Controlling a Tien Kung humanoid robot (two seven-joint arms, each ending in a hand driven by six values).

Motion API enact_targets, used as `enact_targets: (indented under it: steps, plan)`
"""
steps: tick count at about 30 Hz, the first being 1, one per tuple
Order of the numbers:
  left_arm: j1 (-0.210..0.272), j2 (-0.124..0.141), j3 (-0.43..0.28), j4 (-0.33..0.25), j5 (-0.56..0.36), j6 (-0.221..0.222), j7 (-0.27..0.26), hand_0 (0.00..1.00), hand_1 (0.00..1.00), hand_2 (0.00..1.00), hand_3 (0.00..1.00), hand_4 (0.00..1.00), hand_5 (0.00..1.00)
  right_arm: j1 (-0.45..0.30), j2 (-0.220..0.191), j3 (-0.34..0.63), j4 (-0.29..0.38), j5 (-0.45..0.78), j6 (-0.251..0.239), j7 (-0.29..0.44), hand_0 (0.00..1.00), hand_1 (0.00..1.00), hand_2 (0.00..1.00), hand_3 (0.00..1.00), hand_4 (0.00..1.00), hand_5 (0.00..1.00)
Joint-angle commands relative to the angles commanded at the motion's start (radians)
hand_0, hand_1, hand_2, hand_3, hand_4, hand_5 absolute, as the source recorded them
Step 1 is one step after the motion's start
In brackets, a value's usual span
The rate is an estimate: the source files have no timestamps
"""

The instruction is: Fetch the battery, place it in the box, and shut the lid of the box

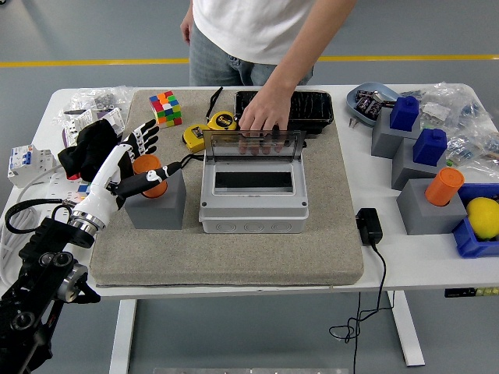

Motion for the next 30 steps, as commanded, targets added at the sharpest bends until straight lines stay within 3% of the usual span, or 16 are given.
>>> enact_targets:
  steps: [5,6,11,12,17,18,23,24,29,30]
  plan:
    - [-0.002,0.001,0.017,0.001,-0.007,0.012,-0.003,0.847,0.948,0.962,0.998,0.998,0.004,0.001,-0.001,-0.002,0.000,0.001,0.000,0.000,0.998,0.940,0.859,0.863,0.998,0.998]
    - [-0.002,0.001,0.021,0.001,-0.010,0.015,-0.004,0.826,0.924,0.921,0.959,0.998,0.002,0.000,-0.001,-0.003,0.000,0.001,0.000,0.000,0.998,0.940,0.859,0.863,0.998,0.998]
    - [-0.002,-0.002,0.032,0.003,-0.015,0.027,-0.006,0.826,0.924,0.921,0.959,0.998,0.002,0.000,-0.002,-0.004,0.000,0.001,-0.001,-0.002,0.998,0.940,0.859,0.863,0.998,0.998]
    - [-0.002,-0.002,0.034,0.003,-0.016,0.029,-0.006,0.773,0.874,0.856,0.897,0.998,0.002,0.000,-0.003,-0.004,0.000,0.001,-0.001,-0.002,0.998,0.940,0.859,0.863,0.998,0.998]
    - [-0.004,-0.003,0.048,0.008,-0.024,0.044,-0.009,0.773,0.874,0.856,0.897,0.998,0.002,-0.001,-0.003,-0.008,0.000,0.002,-0.001,-0.002,0.998,0.940,0.859,0.863,0.998,0.998]
    - [-0.004,-0.002,0.052,0.009,-0.028,0.048,-0.010,0.729,0.781,0.724,0.735,0.998,0.002,-0.002,-0.003,-0.009,0.000,0.003,-0.001,-0.002,0.998,0.940,0.859,0.862,0.998,0.998]
    - [-0.007,-0.002,0.064,0.014,-0.042,0.059,-0.012,0.729,0.781,0.724,0.735,0.998,0.002,-0.001,-0.004,-0.011,0.000,0.004,-0.001,-0.002,0.998,0.940,0.859,0.862,0.998,0.998]
    - [-0.007,-0.002,0.065,0.014,-0.044,0.061,-0.012,0.641,0.653,0.531,0.527,0.998,0.002,-0.001,-0.004,-0.012,0.000,0.004,-0.001,-0.002,0.998,0.940,0.859,0.862,0.998,0.998]
    - [-0.010,-0.001,0.076,0.017,-0.052,0.076,-0.013,0.641,0.653,0.531,0.527,0.998,0.002,-0.001,-0.004,-0.008,0.000,0.002,-0.001,-0.003,0.998,0.940,0.859,0.862,0.998,0.998]
    - [-0.010,-0.001,0.078,0.017,-0.053,0.078,-0.013,0.470,0.491,0.381,0.362,0.998,0.002,-0.001,-0.004,-0.008,0.000,0.002,-0.001,-0.003,0.998,0.940,0.859,0.862,0.998,0.998]
